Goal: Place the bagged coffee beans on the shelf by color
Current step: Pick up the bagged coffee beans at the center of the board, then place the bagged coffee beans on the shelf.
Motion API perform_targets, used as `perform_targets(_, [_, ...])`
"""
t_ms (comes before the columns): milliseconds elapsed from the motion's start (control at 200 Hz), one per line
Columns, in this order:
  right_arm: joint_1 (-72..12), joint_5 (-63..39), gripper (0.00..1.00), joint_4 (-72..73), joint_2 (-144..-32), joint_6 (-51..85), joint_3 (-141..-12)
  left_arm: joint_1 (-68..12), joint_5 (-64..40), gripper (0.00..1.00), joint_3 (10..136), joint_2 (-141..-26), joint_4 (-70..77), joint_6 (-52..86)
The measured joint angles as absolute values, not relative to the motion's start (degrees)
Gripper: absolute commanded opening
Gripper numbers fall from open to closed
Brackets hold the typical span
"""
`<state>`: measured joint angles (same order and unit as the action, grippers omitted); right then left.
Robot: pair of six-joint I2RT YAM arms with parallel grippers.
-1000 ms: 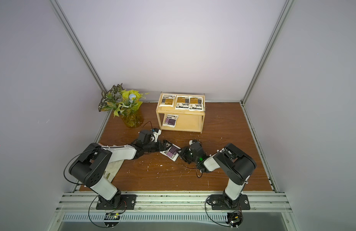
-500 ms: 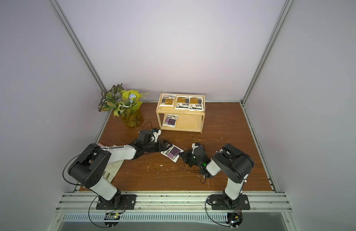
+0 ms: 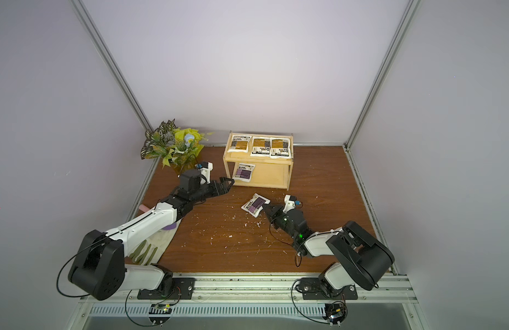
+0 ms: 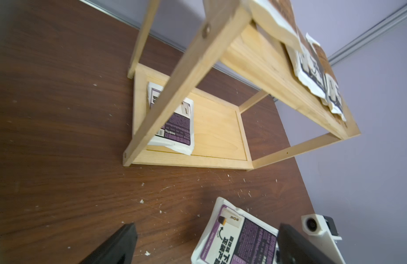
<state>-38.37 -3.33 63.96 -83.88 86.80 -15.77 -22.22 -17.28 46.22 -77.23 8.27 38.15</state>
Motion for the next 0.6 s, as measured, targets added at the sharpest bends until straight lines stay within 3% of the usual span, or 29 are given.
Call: perform_targets(600, [-30.13,4.03,0.0,69.93,-93.06,86.72,-25.47,-22.2,-15.64,1.0,42.65,-73.97,5.96,37.95])
